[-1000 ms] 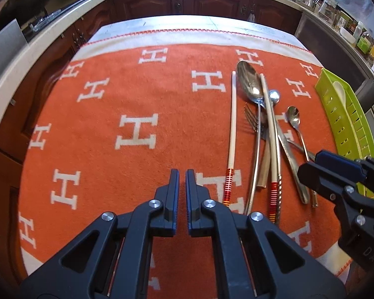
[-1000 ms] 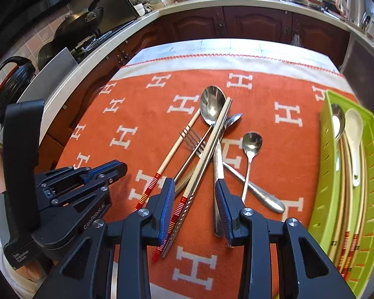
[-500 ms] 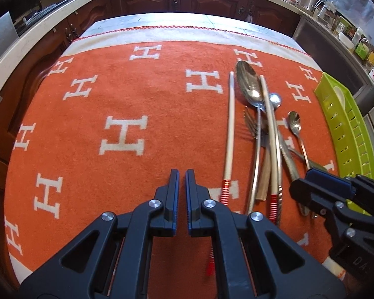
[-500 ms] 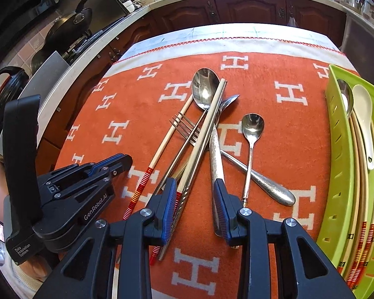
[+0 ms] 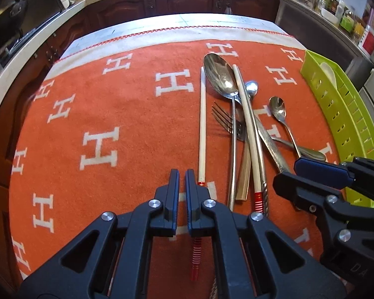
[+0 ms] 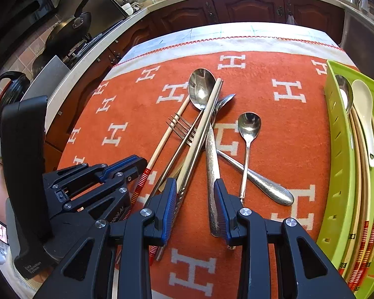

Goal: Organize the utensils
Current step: 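Close the right tool on a chopstick while the left tool grasps a red-banded chopstick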

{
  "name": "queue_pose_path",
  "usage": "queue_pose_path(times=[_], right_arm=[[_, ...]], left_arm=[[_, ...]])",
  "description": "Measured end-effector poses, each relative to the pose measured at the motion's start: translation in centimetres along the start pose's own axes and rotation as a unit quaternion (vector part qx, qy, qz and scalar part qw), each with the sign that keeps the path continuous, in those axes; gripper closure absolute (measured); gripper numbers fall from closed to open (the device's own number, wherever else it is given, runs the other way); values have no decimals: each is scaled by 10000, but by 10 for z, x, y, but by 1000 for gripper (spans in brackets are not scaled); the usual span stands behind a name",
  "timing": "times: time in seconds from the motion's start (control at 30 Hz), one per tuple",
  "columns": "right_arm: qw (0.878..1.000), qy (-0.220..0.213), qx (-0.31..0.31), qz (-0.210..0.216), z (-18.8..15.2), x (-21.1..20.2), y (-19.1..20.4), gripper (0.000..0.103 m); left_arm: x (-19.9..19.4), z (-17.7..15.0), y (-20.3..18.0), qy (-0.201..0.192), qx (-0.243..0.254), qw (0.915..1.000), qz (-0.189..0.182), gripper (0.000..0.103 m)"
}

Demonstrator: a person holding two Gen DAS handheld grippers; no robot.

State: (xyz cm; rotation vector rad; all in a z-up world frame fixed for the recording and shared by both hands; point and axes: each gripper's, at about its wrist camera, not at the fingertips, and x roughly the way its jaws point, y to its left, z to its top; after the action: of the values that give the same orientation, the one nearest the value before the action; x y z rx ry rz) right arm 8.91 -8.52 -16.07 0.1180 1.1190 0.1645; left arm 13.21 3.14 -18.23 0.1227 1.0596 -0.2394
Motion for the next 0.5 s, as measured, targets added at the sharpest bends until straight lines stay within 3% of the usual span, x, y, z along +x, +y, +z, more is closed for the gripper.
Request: queue_pose_path(times=[0.3, 0.5], right_arm=[[10000, 19, -50, -16, 1, 3, 3, 71], [9999, 38, -98, -46, 1, 3, 6, 71]], left_arm=[[-1, -2, -7, -15, 397, 9992, -48, 100], [-2, -5, 6, -133, 250, 9988, -406, 100]])
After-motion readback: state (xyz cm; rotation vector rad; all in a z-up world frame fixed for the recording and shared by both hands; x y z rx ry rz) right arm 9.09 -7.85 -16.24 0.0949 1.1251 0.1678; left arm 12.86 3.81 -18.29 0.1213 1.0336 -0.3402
